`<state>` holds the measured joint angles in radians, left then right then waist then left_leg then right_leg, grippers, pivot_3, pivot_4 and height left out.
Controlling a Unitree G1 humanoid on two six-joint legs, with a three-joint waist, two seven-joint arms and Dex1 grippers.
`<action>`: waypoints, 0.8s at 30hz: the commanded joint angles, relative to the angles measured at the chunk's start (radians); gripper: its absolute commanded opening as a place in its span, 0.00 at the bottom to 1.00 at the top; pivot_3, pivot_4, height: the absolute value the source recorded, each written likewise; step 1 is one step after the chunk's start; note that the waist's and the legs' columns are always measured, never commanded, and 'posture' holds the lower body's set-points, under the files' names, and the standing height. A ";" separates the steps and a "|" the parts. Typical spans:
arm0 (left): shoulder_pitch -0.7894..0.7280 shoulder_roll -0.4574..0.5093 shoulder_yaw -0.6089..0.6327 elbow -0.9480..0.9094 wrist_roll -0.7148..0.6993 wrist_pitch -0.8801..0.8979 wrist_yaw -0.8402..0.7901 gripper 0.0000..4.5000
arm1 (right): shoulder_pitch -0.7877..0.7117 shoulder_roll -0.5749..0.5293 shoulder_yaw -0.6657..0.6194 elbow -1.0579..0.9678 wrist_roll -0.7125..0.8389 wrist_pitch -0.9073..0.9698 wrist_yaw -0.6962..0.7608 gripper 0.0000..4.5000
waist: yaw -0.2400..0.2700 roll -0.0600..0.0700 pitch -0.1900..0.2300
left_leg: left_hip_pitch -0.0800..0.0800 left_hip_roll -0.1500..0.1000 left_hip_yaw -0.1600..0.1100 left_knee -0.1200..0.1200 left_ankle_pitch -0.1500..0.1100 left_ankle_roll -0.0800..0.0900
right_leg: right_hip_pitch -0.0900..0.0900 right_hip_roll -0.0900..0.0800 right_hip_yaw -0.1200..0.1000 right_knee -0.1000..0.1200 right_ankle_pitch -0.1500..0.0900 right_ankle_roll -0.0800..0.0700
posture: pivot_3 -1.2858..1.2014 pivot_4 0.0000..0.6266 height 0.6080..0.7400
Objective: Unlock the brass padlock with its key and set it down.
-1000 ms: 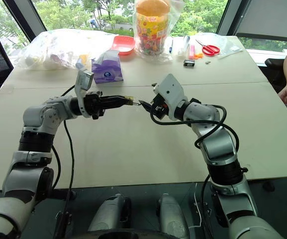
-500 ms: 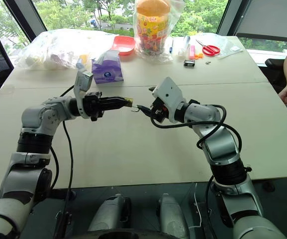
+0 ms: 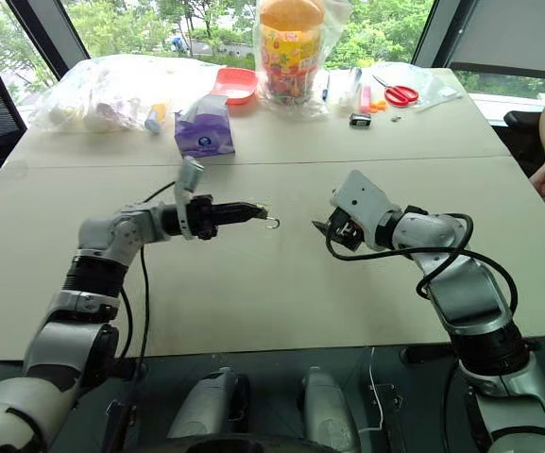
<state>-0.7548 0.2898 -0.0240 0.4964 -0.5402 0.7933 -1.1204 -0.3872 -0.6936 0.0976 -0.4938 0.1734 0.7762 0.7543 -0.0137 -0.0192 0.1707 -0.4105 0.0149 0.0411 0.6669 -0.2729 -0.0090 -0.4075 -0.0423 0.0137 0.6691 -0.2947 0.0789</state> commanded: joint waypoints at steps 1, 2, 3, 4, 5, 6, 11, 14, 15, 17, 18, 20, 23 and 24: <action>-0.034 -0.046 0.039 0.039 -0.011 0.034 0.080 0.00 | 0.011 -0.041 -0.027 -0.132 0.073 0.098 0.029 0.79 | 0.000 0.000 0.000 | 0.000 0.000 0.000 0.000 0.000 0.000 | 0.000 0.000 0.000 0.000 0.000 0.000 | 0.52 0.24 1.00; -0.034 -0.053 0.040 0.045 -0.009 0.040 0.090 0.00 | 0.008 -0.049 -0.018 -0.142 0.071 0.112 0.023 0.79 | -0.002 0.000 0.000 | 0.000 0.000 0.000 0.000 0.000 0.000 | 0.000 0.000 0.000 0.000 0.000 0.000 | 0.52 0.24 1.00; -0.034 -0.056 0.040 0.047 -0.008 0.044 0.094 0.00 | 0.004 -0.054 -0.013 -0.147 0.072 0.125 0.016 0.79 | -0.003 0.000 0.000 | 0.000 0.000 0.000 0.000 0.000 0.000 | 0.000 0.000 0.000 0.000 0.000 0.000 | 0.52 0.24 1.00; -0.029 -0.056 0.035 0.042 -0.009 0.057 0.094 0.00 | -0.001 -0.054 -0.009 -0.158 0.075 0.140 0.007 0.79 | -0.003 0.000 0.000 | 0.000 0.000 0.000 0.000 0.000 0.000 | 0.000 0.000 0.000 0.000 0.000 0.000 | 0.52 0.24 1.00; -0.022 -0.055 0.032 0.036 -0.012 0.074 0.097 0.00 | 0.000 -0.053 -0.003 -0.168 0.077 0.151 -0.003 0.79 | -0.001 0.000 0.000 | 0.000 0.000 0.000 0.000 0.000 0.000 | 0.000 0.000 0.000 0.000 0.000 0.000 | 0.52 0.24 1.00; -0.016 -0.049 0.023 0.030 -0.008 0.088 0.098 0.00 | 0.004 -0.051 0.001 -0.175 0.077 0.159 -0.013 0.79 | 0.000 0.000 0.000 | 0.001 0.000 0.000 0.000 0.000 0.000 | 0.000 0.000 0.000 0.000 0.000 0.000 | 0.52 0.24 1.00; -0.009 -0.025 -0.010 0.035 0.032 0.096 0.107 0.31 | 0.005 -0.045 0.020 -0.168 0.071 0.163 -0.042 0.81 | 0.002 0.000 0.000 | 0.000 0.000 0.000 0.000 0.000 0.000 | 0.000 -0.001 0.000 0.000 0.000 0.000 | 0.52 0.24 1.00; 0.014 -0.006 -0.047 0.006 0.080 0.069 0.120 0.59 | 0.002 -0.049 0.027 -0.154 0.065 0.149 -0.048 0.81 | 0.002 0.000 0.000 | 0.000 0.000 0.000 0.000 0.000 0.000 | 0.000 -0.001 0.000 0.000 0.000 0.000 | 0.52 0.24 1.00; 0.020 0.003 -0.052 -0.001 0.105 0.051 0.148 0.68 | 0.003 -0.053 0.027 -0.150 0.064 0.145 -0.049 0.81 | 0.002 0.000 0.000 | 0.000 0.000 0.000 0.000 0.000 0.000 | 0.000 -0.001 0.000 0.000 0.000 0.000 | 0.52 0.24 1.00; 0.028 0.031 -0.059 -0.021 0.136 0.048 0.179 0.68 | 0.008 -0.060 0.024 -0.146 0.062 0.138 -0.052 0.81 | 0.003 0.000 0.000 | 0.000 0.000 0.000 0.000 0.000 0.000 | 0.001 -0.001 0.000 0.000 0.000 0.000 | 0.52 0.24 1.00; 0.044 0.068 -0.069 -0.067 0.153 0.033 0.173 0.68 | 0.013 -0.064 0.017 -0.143 0.062 0.136 -0.053 0.81 | 0.002 0.000 0.000 | 0.001 0.000 0.000 0.000 0.000 0.000 | 0.001 -0.001 0.000 0.000 0.000 0.000 | 0.52 0.24 1.00; 0.077 0.135 -0.066 -0.172 0.165 0.006 0.166 0.68 | 0.030 -0.074 -0.002 -0.135 0.063 0.127 -0.055 0.81 | -0.010 0.000 0.000 | 0.002 0.000 0.000 0.000 0.000 0.000 | 0.001 -0.001 0.001 0.000 0.000 0.000 | 0.52 0.24 1.00; 0.124 0.204 -0.014 -0.336 0.127 0.025 0.184 0.68 | 0.060 -0.076 -0.031 -0.107 0.065 0.102 -0.065 0.81 | -0.009 0.000 0.000 | 0.002 0.001 0.000 -0.002 0.000 -0.001 | 0.001 -0.001 0.001 0.000 0.000 0.000 | 0.52 0.24 1.00; 0.146 0.222 0.004 -0.390 0.112 0.041 0.194 0.68 | 0.070 -0.067 -0.043 -0.092 0.065 0.090 -0.073 0.81 | -0.005 0.000 0.000 | 0.002 0.001 0.000 -0.002 0.000 -0.001 | 0.000 -0.001 0.001 0.000 0.000 -0.001 | 0.52 0.24 1.00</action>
<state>-0.6113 0.5016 -0.0564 0.2051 -0.3992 0.8238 -0.9347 -0.3167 -0.7650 0.0928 -0.5829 0.2384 0.8990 0.6938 -0.0183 -0.0191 0.1706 -0.4088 0.0157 0.0409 0.6648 -0.2726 -0.0098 -0.4075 -0.0434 0.0145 0.6691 -0.2947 0.0784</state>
